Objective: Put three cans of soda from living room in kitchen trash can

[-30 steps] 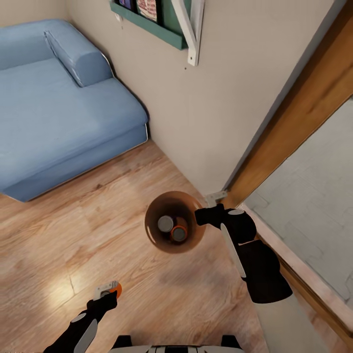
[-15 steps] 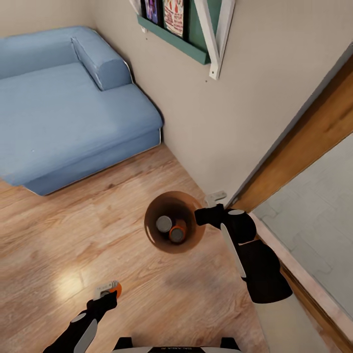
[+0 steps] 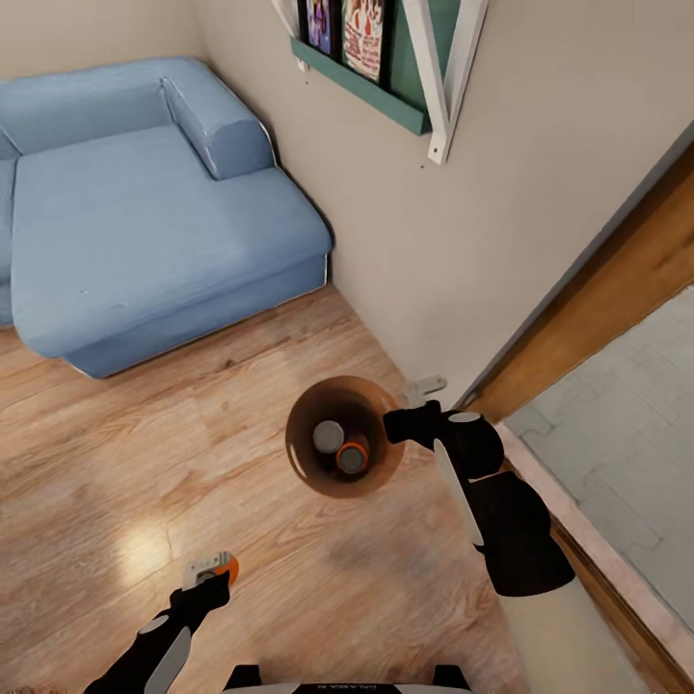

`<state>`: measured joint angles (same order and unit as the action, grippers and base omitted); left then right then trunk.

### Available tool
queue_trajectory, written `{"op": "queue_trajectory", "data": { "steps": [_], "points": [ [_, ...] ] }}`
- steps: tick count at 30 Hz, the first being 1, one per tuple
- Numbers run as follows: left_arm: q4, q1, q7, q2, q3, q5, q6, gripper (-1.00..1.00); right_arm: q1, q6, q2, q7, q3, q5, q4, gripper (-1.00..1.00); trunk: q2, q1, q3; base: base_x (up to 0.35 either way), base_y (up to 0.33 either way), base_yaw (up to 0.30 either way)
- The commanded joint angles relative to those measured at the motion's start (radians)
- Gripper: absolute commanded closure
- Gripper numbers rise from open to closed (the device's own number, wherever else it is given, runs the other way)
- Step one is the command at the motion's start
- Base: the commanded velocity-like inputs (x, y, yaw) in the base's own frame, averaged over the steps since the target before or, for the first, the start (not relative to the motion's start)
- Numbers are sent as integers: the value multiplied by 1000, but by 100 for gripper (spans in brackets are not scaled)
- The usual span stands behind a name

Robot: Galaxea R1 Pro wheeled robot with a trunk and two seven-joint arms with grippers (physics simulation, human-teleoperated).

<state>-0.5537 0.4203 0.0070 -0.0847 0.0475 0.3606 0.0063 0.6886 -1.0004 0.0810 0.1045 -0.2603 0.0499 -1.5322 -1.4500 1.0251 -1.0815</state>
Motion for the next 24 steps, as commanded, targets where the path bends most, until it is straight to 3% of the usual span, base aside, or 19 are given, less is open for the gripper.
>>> {"op": "queue_trajectory", "data": {
  "steps": [1, 14, 20, 24],
  "points": [
    [0, 0, 0, 0, 0, 0, 0, 100, 0, -1, 0, 7, 0, -30, 0, 100, 0, 0, 1, -238, 0, 74],
    [0, 0, 0, -1, 0, 0, 0, 100, 0, -1, 0, 7, 0, -30, 0, 100, 0, 0, 3, -213, 0, 32],
    [-32, 0, -1, -1, -3, 0, 0, 100, 0, 0, 0, 7, -1, -30, 0, 100, 0, 0, 3, -51, 0, 0],
    [-37, 0, -1, -1, -3, 0, 0, 100, 0, -1, 0, 7, -1, -30, 0, 100, 28, -15, 16, -5, 0, 0]
  ]
}}
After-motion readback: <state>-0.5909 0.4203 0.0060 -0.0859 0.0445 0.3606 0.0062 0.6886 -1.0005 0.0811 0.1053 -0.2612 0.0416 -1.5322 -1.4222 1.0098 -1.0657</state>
